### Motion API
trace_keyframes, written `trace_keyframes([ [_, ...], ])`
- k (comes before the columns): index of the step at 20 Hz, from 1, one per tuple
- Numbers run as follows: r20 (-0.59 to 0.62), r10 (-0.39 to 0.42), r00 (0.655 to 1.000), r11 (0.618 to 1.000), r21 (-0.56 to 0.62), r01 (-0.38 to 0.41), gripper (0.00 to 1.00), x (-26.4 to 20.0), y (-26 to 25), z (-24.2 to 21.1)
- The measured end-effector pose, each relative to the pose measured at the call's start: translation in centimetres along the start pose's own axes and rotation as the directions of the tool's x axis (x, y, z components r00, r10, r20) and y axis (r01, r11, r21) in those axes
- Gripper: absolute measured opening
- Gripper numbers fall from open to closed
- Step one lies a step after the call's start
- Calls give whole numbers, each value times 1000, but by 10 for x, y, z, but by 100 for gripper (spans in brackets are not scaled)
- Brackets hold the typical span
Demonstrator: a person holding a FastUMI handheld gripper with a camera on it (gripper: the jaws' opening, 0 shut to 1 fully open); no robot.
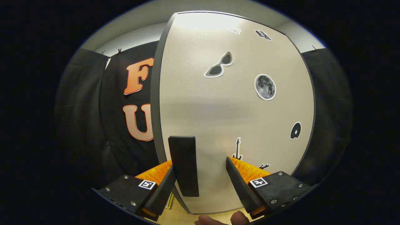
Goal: Open the shoe cabinet door, grab the shoes and put them into the shoe cabinet, then close the shoe cabinet door.
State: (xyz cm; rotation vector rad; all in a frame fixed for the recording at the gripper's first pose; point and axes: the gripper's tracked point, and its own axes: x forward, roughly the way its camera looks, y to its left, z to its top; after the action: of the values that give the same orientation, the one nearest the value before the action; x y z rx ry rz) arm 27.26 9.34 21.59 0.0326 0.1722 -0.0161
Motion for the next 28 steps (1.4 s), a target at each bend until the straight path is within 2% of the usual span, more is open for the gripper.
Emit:
trace_keyframes([
  [3, 3, 13, 1000, 1000, -12, -13, 93, -1, 0, 0],
  [7, 21, 10, 1000, 999, 44, -11, 94, -5, -1, 8],
  [11, 14, 28, 1000, 999, 30, -28, 95, -21, -1, 9],
  [14, 28, -47, 998, 999, -9, 47, 96, -45, -26, 14],
  [15, 40, -72, 997, 997, -9, 72, 95, -54, -37, 17],
  [18, 49, -85, 995, 996, 26, 83, 95, -87, -64, 25],
  [22, 104, -147, 984, 989, 25, 145, 95, -142, -126, 45],
  [28, 84, -74, 994, 997, 38, 72, 95, -236, -178, 42],
])
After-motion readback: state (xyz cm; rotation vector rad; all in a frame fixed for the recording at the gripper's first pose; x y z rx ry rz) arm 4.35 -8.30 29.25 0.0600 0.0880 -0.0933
